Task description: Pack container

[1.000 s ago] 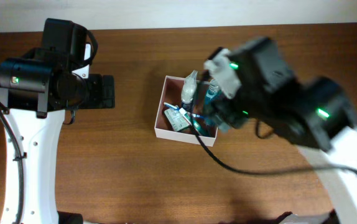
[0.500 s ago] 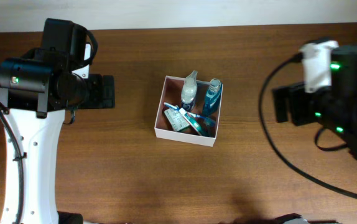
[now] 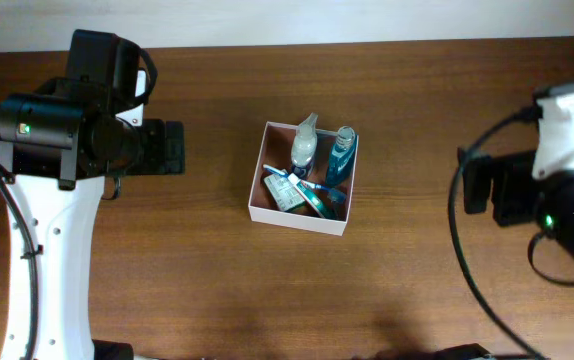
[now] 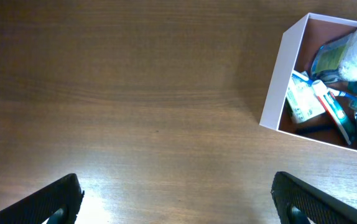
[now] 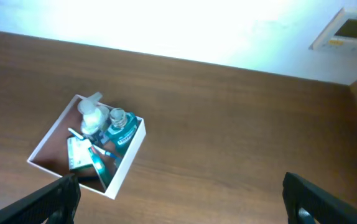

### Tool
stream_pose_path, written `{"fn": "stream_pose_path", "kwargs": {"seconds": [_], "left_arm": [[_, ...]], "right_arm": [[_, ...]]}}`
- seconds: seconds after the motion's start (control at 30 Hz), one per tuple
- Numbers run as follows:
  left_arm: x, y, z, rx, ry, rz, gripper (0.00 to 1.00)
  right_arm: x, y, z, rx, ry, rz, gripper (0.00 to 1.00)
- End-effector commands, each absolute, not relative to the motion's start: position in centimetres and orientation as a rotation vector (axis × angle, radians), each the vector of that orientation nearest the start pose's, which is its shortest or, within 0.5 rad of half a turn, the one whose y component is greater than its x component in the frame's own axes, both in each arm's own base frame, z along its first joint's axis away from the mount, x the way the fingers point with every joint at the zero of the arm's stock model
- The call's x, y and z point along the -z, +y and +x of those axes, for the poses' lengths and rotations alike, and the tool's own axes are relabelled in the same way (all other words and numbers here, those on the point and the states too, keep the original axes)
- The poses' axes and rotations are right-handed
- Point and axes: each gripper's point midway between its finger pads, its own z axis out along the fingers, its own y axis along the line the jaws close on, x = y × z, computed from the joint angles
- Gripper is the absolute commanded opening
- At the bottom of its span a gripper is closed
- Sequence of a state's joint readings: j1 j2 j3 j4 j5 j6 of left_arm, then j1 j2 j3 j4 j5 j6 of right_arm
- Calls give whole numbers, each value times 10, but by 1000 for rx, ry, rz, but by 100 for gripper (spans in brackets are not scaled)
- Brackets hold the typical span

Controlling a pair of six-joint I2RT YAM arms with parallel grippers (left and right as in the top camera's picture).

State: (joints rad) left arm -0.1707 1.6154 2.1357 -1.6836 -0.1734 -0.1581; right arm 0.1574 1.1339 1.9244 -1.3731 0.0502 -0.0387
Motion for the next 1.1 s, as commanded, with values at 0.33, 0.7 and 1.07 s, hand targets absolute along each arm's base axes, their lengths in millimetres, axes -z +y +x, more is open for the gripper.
{"fn": "stream_pose_path", "kwargs": {"seconds": [0.33, 0.7, 1.07], "left_arm": [[-335, -21, 308, -142, 2682, -47, 99], [-335, -21, 308, -142, 2682, -47, 99], [-335, -21, 308, -142, 2682, -47, 99]], "right_arm": [[-333, 24, 193, -37, 2009, -175, 99], [-221, 22, 186, -32, 2000, -170, 99], [-167, 22, 185, -37, 2008, -174, 99]]}}
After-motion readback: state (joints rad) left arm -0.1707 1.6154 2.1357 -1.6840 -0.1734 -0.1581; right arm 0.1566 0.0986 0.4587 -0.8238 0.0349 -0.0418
